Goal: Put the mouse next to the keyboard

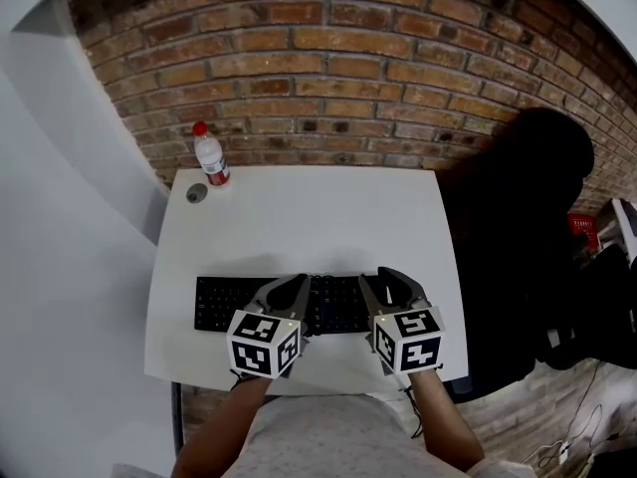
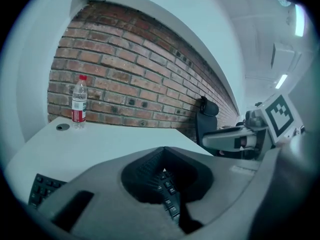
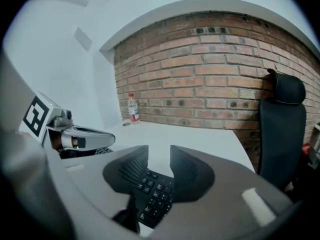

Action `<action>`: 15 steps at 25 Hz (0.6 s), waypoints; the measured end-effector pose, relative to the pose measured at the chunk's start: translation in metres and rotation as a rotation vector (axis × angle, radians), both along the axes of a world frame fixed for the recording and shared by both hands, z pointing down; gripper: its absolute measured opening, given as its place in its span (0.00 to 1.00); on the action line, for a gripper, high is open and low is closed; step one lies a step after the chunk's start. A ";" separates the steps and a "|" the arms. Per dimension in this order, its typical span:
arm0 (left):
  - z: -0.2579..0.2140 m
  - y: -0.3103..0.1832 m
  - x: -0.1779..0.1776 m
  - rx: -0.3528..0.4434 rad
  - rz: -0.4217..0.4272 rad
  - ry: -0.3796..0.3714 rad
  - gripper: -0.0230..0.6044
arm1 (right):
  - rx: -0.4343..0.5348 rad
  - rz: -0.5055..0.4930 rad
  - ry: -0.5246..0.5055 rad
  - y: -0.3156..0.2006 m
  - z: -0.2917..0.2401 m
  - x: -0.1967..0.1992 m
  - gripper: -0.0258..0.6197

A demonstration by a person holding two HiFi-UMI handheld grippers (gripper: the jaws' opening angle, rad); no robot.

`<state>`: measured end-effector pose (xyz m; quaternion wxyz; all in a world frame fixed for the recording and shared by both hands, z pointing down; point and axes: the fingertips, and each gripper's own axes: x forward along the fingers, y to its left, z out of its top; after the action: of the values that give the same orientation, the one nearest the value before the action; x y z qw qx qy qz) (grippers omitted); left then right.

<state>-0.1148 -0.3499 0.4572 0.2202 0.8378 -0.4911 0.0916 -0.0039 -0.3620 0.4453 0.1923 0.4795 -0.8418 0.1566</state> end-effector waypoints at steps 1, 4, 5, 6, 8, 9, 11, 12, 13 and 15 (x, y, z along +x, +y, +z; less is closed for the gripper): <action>-0.003 0.000 -0.003 0.007 -0.008 0.000 0.02 | 0.006 -0.008 -0.001 0.001 -0.003 -0.003 0.26; -0.009 0.001 -0.012 0.024 -0.033 -0.002 0.02 | 0.030 -0.035 -0.006 0.004 -0.011 -0.014 0.23; -0.011 0.001 -0.015 0.028 -0.041 -0.003 0.02 | 0.038 -0.042 -0.010 0.005 -0.013 -0.017 0.21; -0.012 0.001 -0.017 0.032 -0.047 -0.004 0.02 | 0.044 -0.045 -0.014 0.005 -0.016 -0.019 0.18; -0.014 0.004 -0.021 0.036 -0.057 -0.005 0.02 | 0.057 -0.048 -0.026 0.007 -0.020 -0.023 0.10; -0.014 0.005 -0.023 0.036 -0.061 -0.004 0.02 | 0.063 -0.051 -0.032 0.007 -0.023 -0.024 0.06; -0.015 0.006 -0.026 0.037 -0.068 -0.003 0.02 | 0.076 -0.060 -0.042 0.008 -0.027 -0.028 0.05; -0.016 0.007 -0.027 0.038 -0.071 -0.003 0.02 | 0.083 -0.064 -0.049 0.009 -0.029 -0.029 0.05; -0.017 0.007 -0.028 0.039 -0.073 -0.004 0.02 | 0.087 -0.066 -0.055 0.009 -0.031 -0.029 0.05; -0.017 0.009 -0.029 0.041 -0.077 -0.007 0.02 | 0.093 -0.068 -0.062 0.009 -0.032 -0.030 0.05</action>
<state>-0.1436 -0.3413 0.4399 0.2047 0.8222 -0.5256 0.0757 -0.0338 -0.3530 0.4133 0.1487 0.4540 -0.8695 0.1255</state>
